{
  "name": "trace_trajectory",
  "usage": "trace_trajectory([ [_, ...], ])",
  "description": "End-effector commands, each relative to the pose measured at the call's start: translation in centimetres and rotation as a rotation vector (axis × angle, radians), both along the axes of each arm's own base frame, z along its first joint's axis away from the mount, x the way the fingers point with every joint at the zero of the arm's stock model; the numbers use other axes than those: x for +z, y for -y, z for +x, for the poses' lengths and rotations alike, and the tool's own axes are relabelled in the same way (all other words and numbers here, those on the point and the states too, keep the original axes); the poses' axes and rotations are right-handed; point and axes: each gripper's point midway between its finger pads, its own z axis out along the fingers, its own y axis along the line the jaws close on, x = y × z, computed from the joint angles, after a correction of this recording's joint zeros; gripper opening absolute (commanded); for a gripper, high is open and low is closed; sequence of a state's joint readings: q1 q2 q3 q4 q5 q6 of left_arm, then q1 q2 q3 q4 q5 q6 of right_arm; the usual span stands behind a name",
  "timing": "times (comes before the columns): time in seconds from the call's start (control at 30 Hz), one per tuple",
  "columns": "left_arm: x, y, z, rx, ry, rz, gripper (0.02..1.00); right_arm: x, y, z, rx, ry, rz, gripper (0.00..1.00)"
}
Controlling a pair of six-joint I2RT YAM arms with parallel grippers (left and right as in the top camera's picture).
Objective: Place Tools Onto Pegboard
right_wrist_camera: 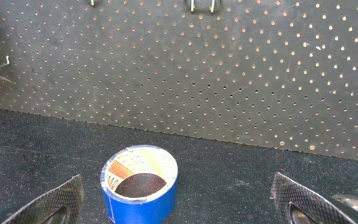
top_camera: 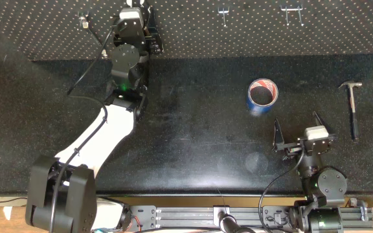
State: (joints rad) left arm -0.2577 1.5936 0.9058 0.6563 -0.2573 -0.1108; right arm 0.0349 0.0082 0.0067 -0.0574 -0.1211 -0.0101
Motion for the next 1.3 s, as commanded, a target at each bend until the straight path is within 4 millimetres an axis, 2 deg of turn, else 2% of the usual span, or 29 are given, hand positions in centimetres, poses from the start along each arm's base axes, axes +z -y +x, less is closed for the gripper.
trace_trajectory([
  [0.03,0.1,0.2,0.7,-0.005,0.014,0.023,0.027,-0.1,-0.2,-0.1,0.008,0.0,-0.006,0.98],
  [0.17,-1.3,0.3,1.1,-0.006,-0.014,0.03,0.029,-0.1,-0.2,-0.1,0.008,0.0,-0.006,0.98],
  [0.37,-2.2,0.4,1.7,-0.006,-0.012,0.029,0.029,-0.1,-0.2,-0.1,0.008,0.0,-0.006,0.98],
  [0.4,-2.3,0.4,1.7,-0.006,-0.012,0.029,0.06,-0.1,-0.2,-0.1,0.008,0.0,-0.006,0.98],
  [0.43,-2.3,0.4,1.7,-0.006,-0.012,0.029,0.161,-0.1,-0.2,-0.1,0.008,0.0,-0.006,0.98],
  [0.5,-2.3,0.4,1.7,-0.005,-0.013,0.029,0.489,-0.1,-0.2,-0.1,0.008,0.0,-0.006,0.98],
  [0.7,-2.3,0.4,1.7,-0.006,-0.013,0.021,0.95,-0.1,-0.2,-0.1,0.008,0.0,-0.006,0.98],
  [0.73,-2.3,0.4,1.7,-0.006,-0.013,0.017,0.996,-0.1,-0.2,-0.1,0.008,0.0,-0.006,0.98],
  [0.87,-1.8,1.0,0.9,-0.051,-0.044,0.023,0.996,-0.1,-0.2,-0.1,0.008,0.0,-0.006,0.98],
  [0.97,-1.5,0.2,-1.3,-0.046,-0.132,0.043,0.993,-0.1,-0.2,-0.1,0.008,0.0,-0.006,0.978],
  [1.0,-1.5,-0.4,-2.5,-0.046,-0.154,0.046,0.996,-0.1,-0.2,-0.1,0.008,0.0,-0.006,0.98],
  [1.1,-2.3,-3.3,-7.7,-0.053,-0.153,0.032,0.996,-0.1,-0.2,-0.1,0.008,0.0,-0.006,0.98],
  [1.17,-3.6,-6.3,-12.4,-0.009,-0.117,0.017,0.996,-0.1,-0.2,-0.1,0.008,0.0,-0.006,0.98],
  [1.3,-5.1,-9.6,-17.3,0.083,-0.055,0.01,0.996,-0.1,-0.2,-0.1,0.008,0.0,-0.006,0.978],
])
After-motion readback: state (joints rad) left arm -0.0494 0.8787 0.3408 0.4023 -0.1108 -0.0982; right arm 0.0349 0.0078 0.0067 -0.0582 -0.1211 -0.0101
